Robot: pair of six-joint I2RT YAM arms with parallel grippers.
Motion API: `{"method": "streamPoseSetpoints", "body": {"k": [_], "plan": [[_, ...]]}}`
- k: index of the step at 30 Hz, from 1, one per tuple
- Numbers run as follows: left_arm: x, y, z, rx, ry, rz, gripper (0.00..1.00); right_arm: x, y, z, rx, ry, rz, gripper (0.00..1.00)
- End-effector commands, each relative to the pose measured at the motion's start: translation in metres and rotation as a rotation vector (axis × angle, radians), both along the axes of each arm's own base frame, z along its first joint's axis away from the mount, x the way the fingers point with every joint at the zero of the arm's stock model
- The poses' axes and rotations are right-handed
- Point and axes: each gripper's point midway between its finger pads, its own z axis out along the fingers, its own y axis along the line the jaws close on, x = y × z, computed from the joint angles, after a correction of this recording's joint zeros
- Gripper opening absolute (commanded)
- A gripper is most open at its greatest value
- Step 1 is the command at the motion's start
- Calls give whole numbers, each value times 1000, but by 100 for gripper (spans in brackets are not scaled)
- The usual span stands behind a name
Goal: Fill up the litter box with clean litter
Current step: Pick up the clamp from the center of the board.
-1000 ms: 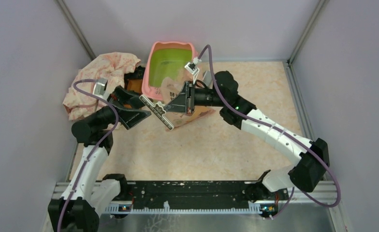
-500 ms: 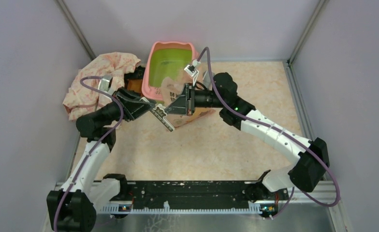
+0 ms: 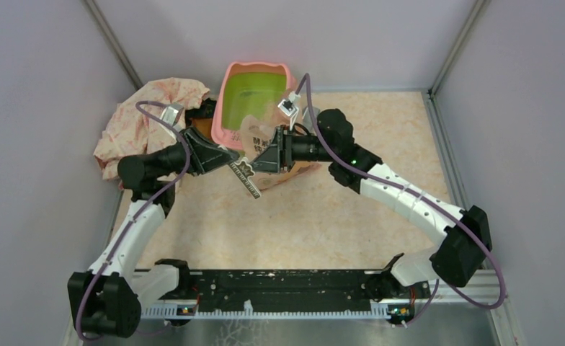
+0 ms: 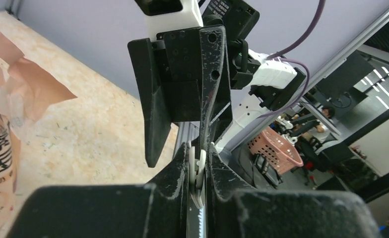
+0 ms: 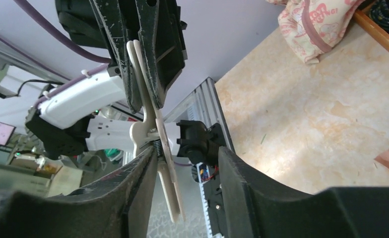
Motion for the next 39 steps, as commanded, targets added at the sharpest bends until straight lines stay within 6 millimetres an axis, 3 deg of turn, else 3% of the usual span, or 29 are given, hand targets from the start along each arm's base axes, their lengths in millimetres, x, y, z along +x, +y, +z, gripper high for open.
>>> {"method": "streamPoseSetpoints", "body": {"k": [1, 8, 14, 17, 22, 29, 39], "plan": [[6, -5, 1, 33, 58, -35, 8, -18, -13, 33, 21, -146, 44, 52], [-1, -7, -1, 74, 138, -111, 7, -21, -44, 39, -23, -290, 11, 64], [-5, -11, -7, 79, 207, -186, 8, -49, -51, 52, 45, -366, 131, 66], [-7, -16, -10, 69, 223, -219, 7, -53, -49, 53, 54, -366, 168, 66], [-14, -27, -10, 56, 220, -275, 7, -50, -43, 49, 44, -346, 190, 65], [-17, -34, -6, 49, 209, -297, 6, -31, -39, 38, -27, -330, 110, 64], [-18, -42, -6, 64, 194, -307, 4, -22, -31, 32, -41, -291, 97, 53]]}}
